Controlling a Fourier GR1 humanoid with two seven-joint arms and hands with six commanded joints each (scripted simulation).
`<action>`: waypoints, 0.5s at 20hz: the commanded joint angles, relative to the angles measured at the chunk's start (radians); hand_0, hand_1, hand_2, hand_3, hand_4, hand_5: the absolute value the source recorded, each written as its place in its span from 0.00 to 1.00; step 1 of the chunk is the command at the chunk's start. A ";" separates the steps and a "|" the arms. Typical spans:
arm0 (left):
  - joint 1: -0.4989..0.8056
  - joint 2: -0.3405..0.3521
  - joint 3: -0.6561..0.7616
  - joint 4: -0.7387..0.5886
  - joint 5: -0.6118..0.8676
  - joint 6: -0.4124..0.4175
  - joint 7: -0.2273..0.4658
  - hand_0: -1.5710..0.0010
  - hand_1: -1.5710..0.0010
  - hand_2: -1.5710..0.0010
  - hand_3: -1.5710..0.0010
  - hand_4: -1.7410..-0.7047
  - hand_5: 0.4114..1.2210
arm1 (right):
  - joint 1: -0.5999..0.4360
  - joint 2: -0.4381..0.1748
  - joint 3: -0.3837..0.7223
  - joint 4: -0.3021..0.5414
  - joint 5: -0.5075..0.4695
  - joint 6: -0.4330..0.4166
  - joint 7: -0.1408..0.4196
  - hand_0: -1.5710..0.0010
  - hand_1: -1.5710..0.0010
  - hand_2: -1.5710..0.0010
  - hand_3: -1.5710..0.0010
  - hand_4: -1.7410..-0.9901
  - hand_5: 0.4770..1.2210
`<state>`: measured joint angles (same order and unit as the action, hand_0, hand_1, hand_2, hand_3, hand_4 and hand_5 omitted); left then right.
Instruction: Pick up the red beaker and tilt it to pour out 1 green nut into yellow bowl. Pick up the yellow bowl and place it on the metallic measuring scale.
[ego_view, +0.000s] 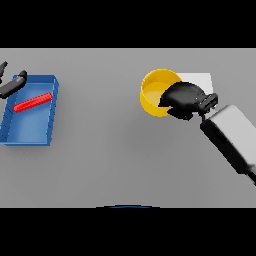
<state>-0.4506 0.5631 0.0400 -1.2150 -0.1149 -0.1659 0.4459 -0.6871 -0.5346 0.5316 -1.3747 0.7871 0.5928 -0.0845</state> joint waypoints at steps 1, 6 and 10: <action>0.009 -0.003 0.002 -0.016 0.004 0.008 0.004 1.00 1.00 1.00 1.00 0.88 0.38 | -0.005 -0.012 -0.018 0.009 -0.003 -0.021 -0.007 0.01 0.00 0.04 0.25 0.00 1.00; 0.014 -0.007 0.001 -0.041 0.005 0.017 0.040 1.00 1.00 1.00 1.00 0.87 0.40 | -0.045 -0.036 -0.058 0.135 0.012 -0.115 -0.023 0.00 0.00 0.02 0.27 0.00 1.00; 0.024 -0.001 0.004 -0.060 0.009 0.015 0.066 1.00 1.00 1.00 1.00 0.86 0.43 | -0.074 -0.041 -0.080 0.275 0.029 -0.197 -0.048 0.00 0.00 0.01 0.27 0.00 1.00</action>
<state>-0.4259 0.5627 0.0443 -1.2745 -0.1053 -0.1511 0.5107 -0.7607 -0.5761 0.4517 -1.0993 0.8166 0.3967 -0.1285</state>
